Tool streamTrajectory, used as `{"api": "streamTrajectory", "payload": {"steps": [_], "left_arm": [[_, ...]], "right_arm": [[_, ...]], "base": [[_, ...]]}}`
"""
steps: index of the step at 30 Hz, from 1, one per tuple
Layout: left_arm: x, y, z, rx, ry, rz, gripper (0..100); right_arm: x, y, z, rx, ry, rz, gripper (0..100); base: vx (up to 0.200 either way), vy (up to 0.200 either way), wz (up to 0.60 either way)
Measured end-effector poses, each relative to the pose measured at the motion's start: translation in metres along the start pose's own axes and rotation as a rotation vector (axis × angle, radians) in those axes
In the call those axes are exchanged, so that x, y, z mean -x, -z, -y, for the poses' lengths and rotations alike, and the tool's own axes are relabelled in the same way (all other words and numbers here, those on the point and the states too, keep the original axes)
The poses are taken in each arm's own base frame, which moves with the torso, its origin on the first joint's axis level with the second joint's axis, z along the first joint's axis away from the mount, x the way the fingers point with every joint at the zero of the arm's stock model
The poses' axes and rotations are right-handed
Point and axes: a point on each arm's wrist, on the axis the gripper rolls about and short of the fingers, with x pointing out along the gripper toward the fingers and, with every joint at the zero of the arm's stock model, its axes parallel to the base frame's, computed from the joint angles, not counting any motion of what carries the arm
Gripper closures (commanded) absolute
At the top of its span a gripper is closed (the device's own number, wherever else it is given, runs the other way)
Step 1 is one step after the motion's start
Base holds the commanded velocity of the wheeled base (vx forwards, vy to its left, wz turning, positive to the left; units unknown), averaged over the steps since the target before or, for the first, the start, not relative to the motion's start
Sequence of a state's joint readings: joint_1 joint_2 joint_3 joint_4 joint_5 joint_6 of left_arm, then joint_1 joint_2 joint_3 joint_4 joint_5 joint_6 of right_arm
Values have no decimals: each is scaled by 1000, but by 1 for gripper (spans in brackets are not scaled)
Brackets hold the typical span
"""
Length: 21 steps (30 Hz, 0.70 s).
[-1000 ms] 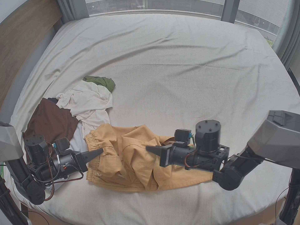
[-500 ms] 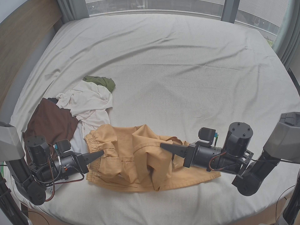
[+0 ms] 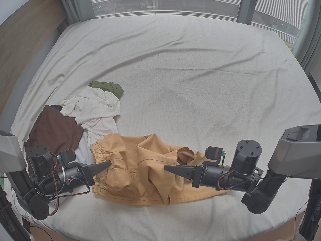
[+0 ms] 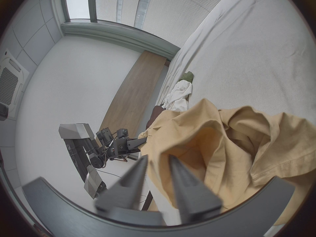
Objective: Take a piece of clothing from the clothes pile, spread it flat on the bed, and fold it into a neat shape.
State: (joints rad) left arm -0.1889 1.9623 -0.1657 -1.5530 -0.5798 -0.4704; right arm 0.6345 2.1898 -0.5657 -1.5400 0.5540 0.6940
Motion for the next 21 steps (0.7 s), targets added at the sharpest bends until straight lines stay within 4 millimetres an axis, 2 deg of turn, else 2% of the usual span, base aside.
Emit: {"api": "streamTrajectory", "payload": {"steps": [21], "left_arm": [[0,-1,1,-3,4,2,100]], "right_arm": [[-23,-10,-10,8,-72,29,0]], "base": [[0,0,0]]}}
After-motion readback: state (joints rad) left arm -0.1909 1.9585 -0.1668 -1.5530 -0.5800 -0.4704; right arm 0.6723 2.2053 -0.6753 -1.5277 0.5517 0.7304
